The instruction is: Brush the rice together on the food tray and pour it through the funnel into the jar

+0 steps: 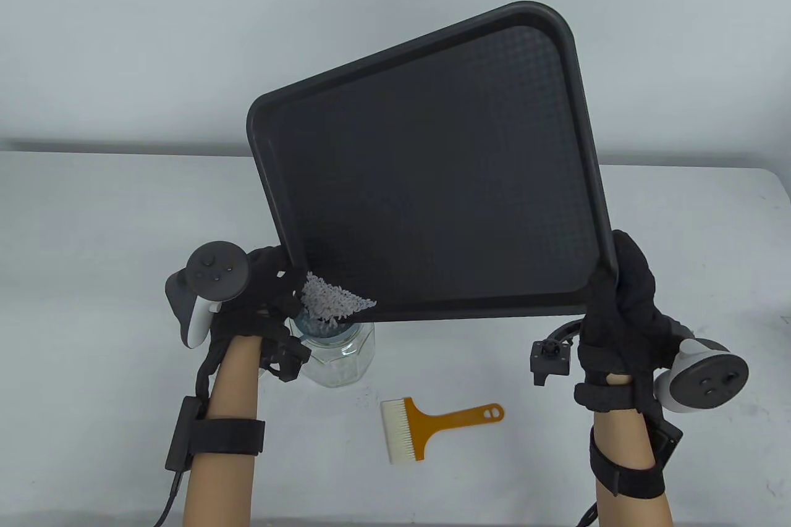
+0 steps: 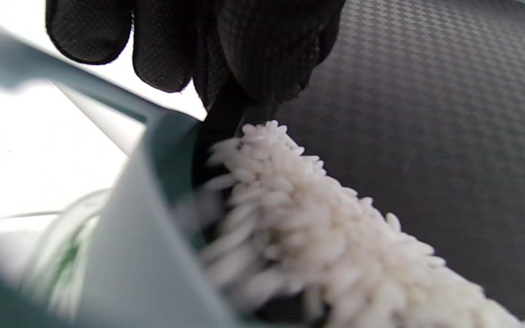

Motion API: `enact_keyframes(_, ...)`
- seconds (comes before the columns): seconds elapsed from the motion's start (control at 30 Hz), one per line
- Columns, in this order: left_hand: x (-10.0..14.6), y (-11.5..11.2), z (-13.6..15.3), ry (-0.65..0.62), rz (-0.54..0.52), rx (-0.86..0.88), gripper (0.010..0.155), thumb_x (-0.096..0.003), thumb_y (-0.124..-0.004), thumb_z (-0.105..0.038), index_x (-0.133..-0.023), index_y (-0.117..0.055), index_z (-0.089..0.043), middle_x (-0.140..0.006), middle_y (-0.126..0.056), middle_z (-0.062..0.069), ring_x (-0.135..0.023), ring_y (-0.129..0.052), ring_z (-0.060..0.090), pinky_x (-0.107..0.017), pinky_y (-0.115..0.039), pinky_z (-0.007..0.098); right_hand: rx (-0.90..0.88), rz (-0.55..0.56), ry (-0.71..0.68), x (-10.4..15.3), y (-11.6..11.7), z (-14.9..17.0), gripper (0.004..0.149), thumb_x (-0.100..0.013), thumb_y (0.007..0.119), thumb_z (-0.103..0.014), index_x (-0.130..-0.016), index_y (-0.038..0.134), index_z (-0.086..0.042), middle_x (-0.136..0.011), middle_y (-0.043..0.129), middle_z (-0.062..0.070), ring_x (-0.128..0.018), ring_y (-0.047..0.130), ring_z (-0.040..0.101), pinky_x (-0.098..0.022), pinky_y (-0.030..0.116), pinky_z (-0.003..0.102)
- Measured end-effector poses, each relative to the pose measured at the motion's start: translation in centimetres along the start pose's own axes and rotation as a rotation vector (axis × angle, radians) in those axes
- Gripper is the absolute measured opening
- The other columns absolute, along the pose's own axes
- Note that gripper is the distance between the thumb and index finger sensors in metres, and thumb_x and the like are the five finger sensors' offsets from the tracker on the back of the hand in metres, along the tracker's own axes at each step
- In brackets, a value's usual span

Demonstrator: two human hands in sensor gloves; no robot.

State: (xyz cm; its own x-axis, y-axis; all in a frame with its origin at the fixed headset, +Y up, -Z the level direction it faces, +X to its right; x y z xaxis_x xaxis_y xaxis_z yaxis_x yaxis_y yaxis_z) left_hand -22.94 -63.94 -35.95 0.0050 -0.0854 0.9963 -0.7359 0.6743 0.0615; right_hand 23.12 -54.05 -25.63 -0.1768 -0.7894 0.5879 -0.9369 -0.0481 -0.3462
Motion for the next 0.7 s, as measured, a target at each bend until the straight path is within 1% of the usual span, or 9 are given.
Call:
enact_keyframes(0.23,0.2,0.3,0.0,-0.010,-0.020,0.000,0.051,-0.0481,-0.076,-0.019,-0.092,-0.076,0.008,-0.100,-0.067,0.039,-0.089,-0.058,0.075,-0.052,-0.012,0.091,-0.012,-0.014,-0.040,0.1,0.1,-0.9,0.050,-0.055,0.064,-0.035,-0.095,0.057,-0.007,-0.073,0.089,0.021,-0.039,0.107,0.031,-0.040,0.081,0.048)
enact_keyframes(0.37,0.4,0.4,0.0,-0.017,-0.024,0.005,0.051,-0.0480,-0.077,-0.020,-0.091,-0.076,0.007,-0.099,-0.067,0.039,-0.088,-0.059,0.075,-0.053,-0.013,0.091,-0.023,-0.027,-0.081,0.0,0.1,-1.5,0.050,-0.055,0.064,-0.035,-0.096,0.057,-0.008,-0.075,0.088,0.021,-0.043,0.106,0.031,-0.041,0.080,0.049)
enact_keyframes(0.4,0.5,0.5,0.0,-0.021,-0.027,0.008,0.051,-0.0481,-0.076,-0.020,-0.091,-0.076,0.007,-0.100,-0.068,0.038,-0.088,-0.059,0.075,-0.053,-0.013,0.091,-0.024,-0.029,-0.096,0.1,0.0,-1.6,0.049,-0.055,0.064,-0.035,-0.096,0.057,-0.009,-0.076,0.088,0.020,-0.042,0.106,0.031,-0.042,0.080,0.049)
enact_keyframes(0.53,0.8,0.7,0.0,-0.035,-0.048,0.011,0.050,-0.0482,-0.076,-0.020,-0.091,-0.075,0.006,-0.099,-0.068,0.038,-0.088,-0.060,0.074,-0.053,-0.013,0.091,-0.039,-0.043,-0.140,0.1,0.1,-2.0,0.048,-0.055,0.064,-0.035,-0.097,0.057,-0.013,-0.078,0.088,0.019,-0.047,0.105,0.032,-0.044,0.078,0.049)
enact_keyframes(0.7,1.3,1.1,0.1,-0.045,-0.071,0.011,0.050,-0.0482,-0.076,-0.021,-0.091,-0.074,0.005,-0.099,-0.068,0.038,-0.088,-0.060,0.074,-0.053,-0.013,0.091,-0.046,-0.049,-0.161,0.1,0.2,-2.1,0.047,-0.055,0.064,-0.035,-0.097,0.058,-0.016,-0.079,0.088,0.017,-0.048,0.105,0.033,-0.046,0.078,0.050)
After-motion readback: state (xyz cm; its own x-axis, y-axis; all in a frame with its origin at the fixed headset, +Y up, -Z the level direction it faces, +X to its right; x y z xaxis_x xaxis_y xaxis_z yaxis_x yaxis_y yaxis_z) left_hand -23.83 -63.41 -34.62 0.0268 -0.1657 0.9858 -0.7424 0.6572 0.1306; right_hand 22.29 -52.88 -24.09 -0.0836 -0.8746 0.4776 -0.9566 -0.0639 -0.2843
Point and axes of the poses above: the tracker on the back of each hand, its own z axis roughly to the little-finger side, its own x axis roughly from the fingertips to the wrist, y = z × x, the point moved 1 cm from there along -x, roughly from the wrist to the fingertips
